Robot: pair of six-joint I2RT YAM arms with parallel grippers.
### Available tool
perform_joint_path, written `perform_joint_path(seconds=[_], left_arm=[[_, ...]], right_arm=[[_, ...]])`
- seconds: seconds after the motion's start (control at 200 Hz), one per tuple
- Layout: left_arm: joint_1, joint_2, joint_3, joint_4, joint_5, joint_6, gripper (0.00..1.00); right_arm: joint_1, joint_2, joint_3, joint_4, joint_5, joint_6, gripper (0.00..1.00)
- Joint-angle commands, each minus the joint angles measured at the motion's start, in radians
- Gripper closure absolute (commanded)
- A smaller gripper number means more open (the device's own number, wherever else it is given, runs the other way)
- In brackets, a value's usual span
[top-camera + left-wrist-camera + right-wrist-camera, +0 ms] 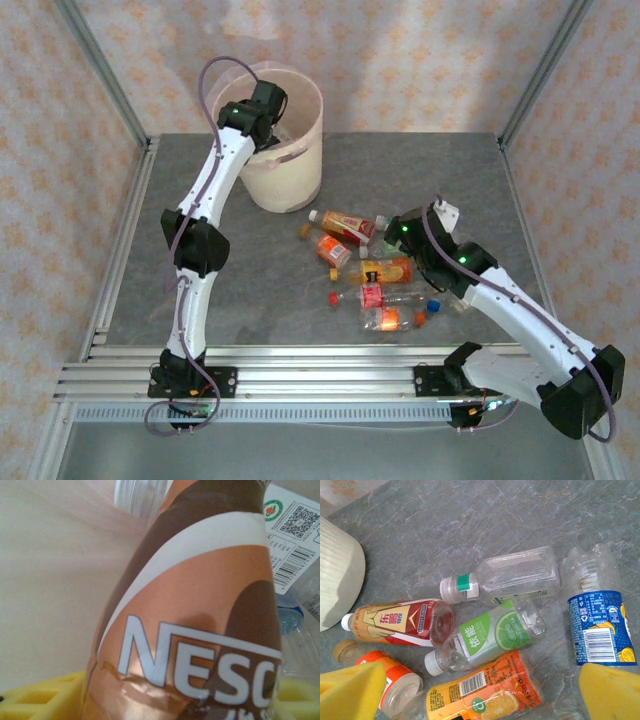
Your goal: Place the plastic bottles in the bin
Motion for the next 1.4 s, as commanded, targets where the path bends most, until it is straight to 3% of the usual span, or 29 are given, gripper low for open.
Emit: perform_joint_path(seconds=[0.0, 0.425, 0.871, 1.156, 1.396], left_arm=[[0.006, 0.071, 0.000, -0.135, -0.036, 0.002, 0.31], [-0.042, 0.020, 0.068, -0.308, -0.090, 0.108, 0.34], [-0.086, -0.142, -0.127, -0.398, -0.267, 0.130, 0.33], [-0.078, -0.190, -0.184, -0.409, -0.273, 0.099, 0.16], [-0.076, -0.199, -0.167, -0.401, -0.326, 0.078, 0.00]], right_arm=[[0.002, 0.005, 0.007, -0.008, 0.030, 0.006, 0.01], [0.002, 0.019, 0.014, 0.004, 0.030, 0.000, 0.01], [0.002, -0.011, 0.018, -0.019, 0.034, 0.003, 0.01], [0.002, -0.019, 0.011, -0.031, 0.018, 0.000, 0.01], [0.002, -0.003, 0.030, -0.160, -0.059, 0.033, 0.01]])
